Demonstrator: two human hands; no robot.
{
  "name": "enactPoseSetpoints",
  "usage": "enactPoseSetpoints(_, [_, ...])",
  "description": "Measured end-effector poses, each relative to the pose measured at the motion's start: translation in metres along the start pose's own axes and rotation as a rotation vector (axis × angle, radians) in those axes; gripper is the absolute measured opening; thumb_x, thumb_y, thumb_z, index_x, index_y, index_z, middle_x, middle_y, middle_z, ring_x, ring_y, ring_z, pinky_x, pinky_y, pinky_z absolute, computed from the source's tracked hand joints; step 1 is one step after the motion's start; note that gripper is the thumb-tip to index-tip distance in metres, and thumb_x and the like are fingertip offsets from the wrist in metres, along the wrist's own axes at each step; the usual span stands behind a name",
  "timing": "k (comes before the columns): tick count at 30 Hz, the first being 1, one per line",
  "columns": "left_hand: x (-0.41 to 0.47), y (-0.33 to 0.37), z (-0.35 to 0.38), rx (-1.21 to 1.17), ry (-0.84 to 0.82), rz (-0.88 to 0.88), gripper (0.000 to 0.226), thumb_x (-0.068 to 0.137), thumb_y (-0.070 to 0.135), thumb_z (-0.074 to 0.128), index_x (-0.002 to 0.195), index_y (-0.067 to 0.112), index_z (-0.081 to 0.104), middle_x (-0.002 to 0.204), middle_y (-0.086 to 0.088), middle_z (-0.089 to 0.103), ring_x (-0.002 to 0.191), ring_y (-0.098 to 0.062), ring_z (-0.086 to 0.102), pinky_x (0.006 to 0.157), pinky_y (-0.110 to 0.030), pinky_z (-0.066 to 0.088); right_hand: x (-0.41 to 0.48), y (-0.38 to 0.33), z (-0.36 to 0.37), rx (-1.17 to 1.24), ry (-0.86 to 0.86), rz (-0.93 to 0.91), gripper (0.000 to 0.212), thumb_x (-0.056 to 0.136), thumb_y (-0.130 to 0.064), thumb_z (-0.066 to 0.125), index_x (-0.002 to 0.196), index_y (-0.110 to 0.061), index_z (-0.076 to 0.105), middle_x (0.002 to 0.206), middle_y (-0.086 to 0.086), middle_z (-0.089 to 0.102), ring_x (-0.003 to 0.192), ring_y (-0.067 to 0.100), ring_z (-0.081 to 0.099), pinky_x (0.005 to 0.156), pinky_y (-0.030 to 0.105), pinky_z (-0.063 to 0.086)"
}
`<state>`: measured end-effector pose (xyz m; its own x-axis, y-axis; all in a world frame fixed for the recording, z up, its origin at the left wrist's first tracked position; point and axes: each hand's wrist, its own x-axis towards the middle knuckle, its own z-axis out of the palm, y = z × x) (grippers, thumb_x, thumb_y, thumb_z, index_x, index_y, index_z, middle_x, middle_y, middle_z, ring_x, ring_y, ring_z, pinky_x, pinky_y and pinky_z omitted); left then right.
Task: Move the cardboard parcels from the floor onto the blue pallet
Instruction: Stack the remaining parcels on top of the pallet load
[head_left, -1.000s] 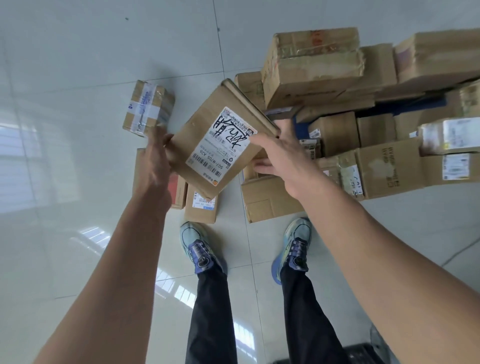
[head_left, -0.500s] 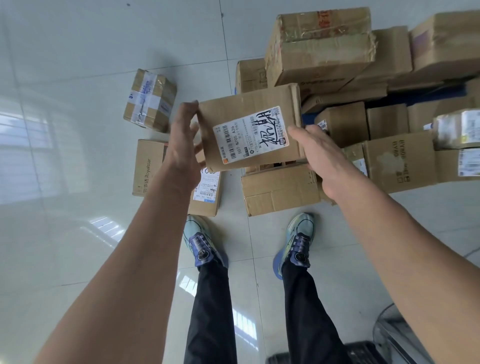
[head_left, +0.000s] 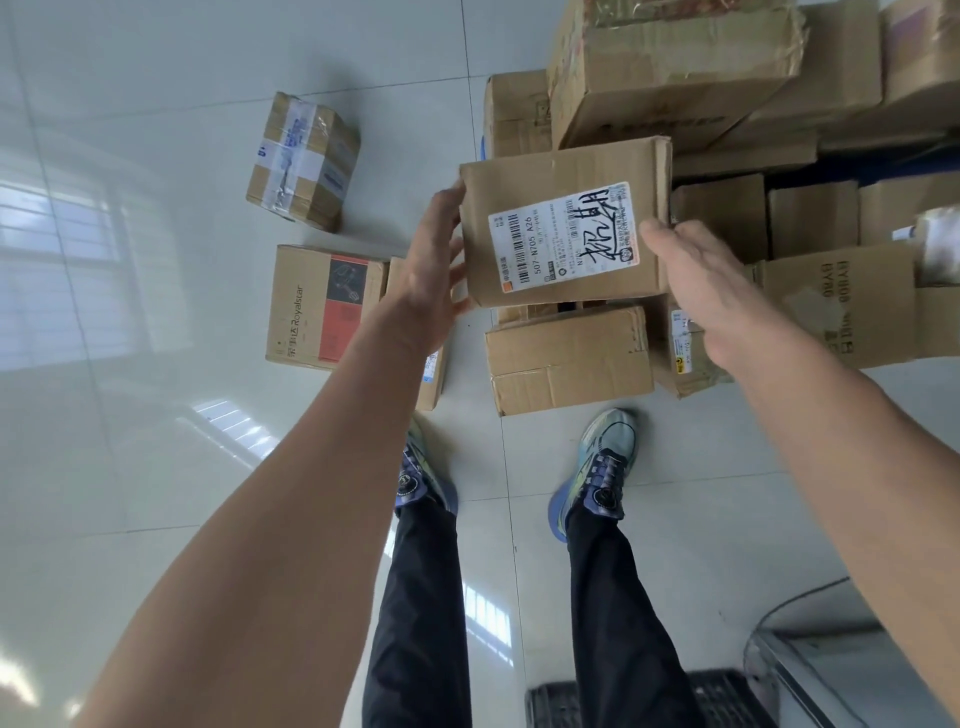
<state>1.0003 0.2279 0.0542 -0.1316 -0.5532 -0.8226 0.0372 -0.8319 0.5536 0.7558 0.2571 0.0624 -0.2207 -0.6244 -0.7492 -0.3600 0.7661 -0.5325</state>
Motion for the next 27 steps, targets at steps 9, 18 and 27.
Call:
enactPoseSetpoints(9, [0.019,-0.034,0.014,0.057,-0.023,-0.082,0.064,0.098,0.072,0.031,0.134,0.031,0.064,0.139,0.0,0.065,0.134,-0.027,0.052,0.121,-0.053,0.024,0.018,0.012,-0.003,-0.021,-0.009,0.031,0.044,0.1,-0.063,0.046,0.125,-0.029,0.059,0.107,-0.016,0.063,0.098,0.007,0.057,0.083,0.031,0.037])
enactPoseSetpoints(18, [0.027,-0.071,0.015,-0.092,-0.015,-0.048,0.067,0.099,0.072,0.024,0.127,0.033,0.071,0.119,0.004,0.077,0.122,-0.018,0.062,0.117,-0.056,0.031,0.033,0.017,0.007,-0.369,0.048,-0.043,0.056,0.087,-0.063,0.052,0.119,-0.019,0.066,0.113,0.002,0.068,0.107,0.03,0.062,0.089,0.04,0.048])
enactPoseSetpoints(27, [0.03,-0.084,0.024,-0.214,-0.013,-0.022,0.071,0.101,0.072,0.026,0.14,0.027,0.064,0.13,-0.006,0.072,0.124,-0.027,0.065,0.107,-0.058,0.05,0.042,0.021,-0.002,-0.596,0.105,-0.047,0.027,0.09,-0.028,0.061,0.098,-0.006,0.073,0.102,0.013,0.072,0.093,0.032,0.067,0.08,0.034,0.052])
